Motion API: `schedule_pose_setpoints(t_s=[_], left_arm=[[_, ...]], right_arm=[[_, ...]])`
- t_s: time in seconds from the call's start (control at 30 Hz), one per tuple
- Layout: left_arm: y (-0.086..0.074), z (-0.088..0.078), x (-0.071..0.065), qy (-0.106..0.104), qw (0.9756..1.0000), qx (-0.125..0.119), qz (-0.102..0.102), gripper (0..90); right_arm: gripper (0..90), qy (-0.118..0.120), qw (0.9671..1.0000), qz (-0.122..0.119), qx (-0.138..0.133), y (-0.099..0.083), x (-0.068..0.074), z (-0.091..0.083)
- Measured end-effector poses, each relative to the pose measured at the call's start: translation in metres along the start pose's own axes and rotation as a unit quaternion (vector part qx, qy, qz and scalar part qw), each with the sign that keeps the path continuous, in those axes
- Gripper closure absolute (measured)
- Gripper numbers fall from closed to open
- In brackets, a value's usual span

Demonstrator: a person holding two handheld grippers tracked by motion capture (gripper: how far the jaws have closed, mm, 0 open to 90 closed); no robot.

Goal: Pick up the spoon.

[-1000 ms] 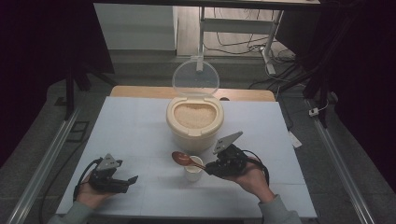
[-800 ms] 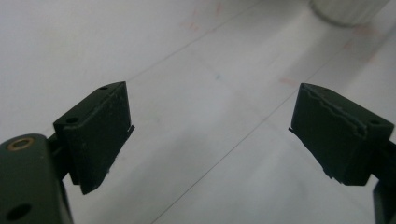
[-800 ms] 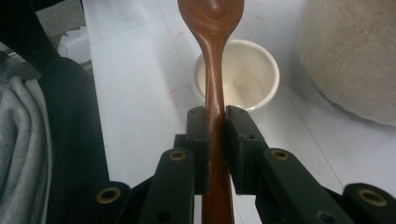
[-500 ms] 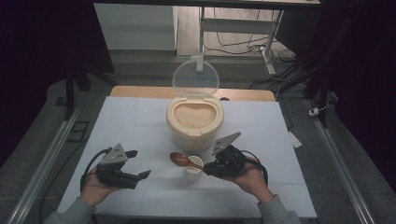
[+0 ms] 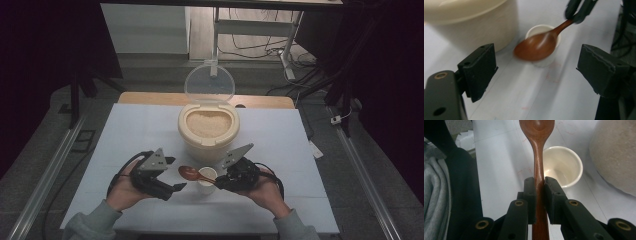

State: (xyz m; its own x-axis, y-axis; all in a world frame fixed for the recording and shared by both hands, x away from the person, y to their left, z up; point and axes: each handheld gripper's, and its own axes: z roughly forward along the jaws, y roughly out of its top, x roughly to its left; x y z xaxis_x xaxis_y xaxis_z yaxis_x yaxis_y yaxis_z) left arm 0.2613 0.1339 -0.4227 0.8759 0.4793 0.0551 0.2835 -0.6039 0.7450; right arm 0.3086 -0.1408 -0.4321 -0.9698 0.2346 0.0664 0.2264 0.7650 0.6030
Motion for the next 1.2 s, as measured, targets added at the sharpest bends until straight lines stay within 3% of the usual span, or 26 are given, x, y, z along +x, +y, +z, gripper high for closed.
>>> schedule_pose_setpoints(t_s=[0.2, 0.37, 0.57, 0.67, 0.77, 0.8, 1.03, 1.1, 1.2], left_arm=[[0.026, 0.019, -0.008, -0.033, 0.9982, 0.027, 0.042, 23.6], [0.036, 0.034, -0.011, -0.064, 0.9942, 0.056, 0.065, 32.8], [0.038, 0.049, -0.01, -0.099, 0.988, 0.09, 0.077, 40.9], [0.038, 0.052, -0.009, -0.108, 0.9862, 0.099, 0.078, 44.5], [0.038, 0.057, -0.009, -0.121, 0.9829, 0.113, 0.081, 48.1], [0.037, 0.059, -0.009, -0.128, 0.9806, 0.122, 0.084, 49.6], [0.036, 0.066, -0.011, -0.137, 0.9759, 0.139, 0.098, 61.1], [0.035, 0.068, -0.012, -0.14, 0.9744, 0.142, 0.103, 70.8], [0.035, 0.071, -0.014, -0.151, 0.9704, 0.151, 0.112, 75.1]], right_arm=[[79.5, 0.004, 0.9998, -0.019, 0.008, 0.002, 0.004, 0.004], [79.5, 0.006, 0.9993, -0.035, 0.013, 0.005, 0.009, 0.006], [79.5, 0.009, 0.998, -0.059, 0.019, 0.007, 0.014, 0.009], [79.5, 0.009, 0.9974, -0.068, 0.023, 0.008, 0.016, 0.009], [79.5, 0.007, 0.9968, -0.076, 0.023, 0.009, 0.018, 0.01], [79.5, 0.009, 0.9966, -0.078, 0.023, 0.009, 0.018, 0.01], [79.4, 0.005, 0.9947, -0.099, 0.026, 0.01, 0.022, 0.011], [79.4, 0.006, 0.9931, -0.114, 0.026, 0.01, 0.024, 0.01], [79.4, 0.005, 0.9898, -0.139, 0.029, 0.01, 0.027, 0.009]])
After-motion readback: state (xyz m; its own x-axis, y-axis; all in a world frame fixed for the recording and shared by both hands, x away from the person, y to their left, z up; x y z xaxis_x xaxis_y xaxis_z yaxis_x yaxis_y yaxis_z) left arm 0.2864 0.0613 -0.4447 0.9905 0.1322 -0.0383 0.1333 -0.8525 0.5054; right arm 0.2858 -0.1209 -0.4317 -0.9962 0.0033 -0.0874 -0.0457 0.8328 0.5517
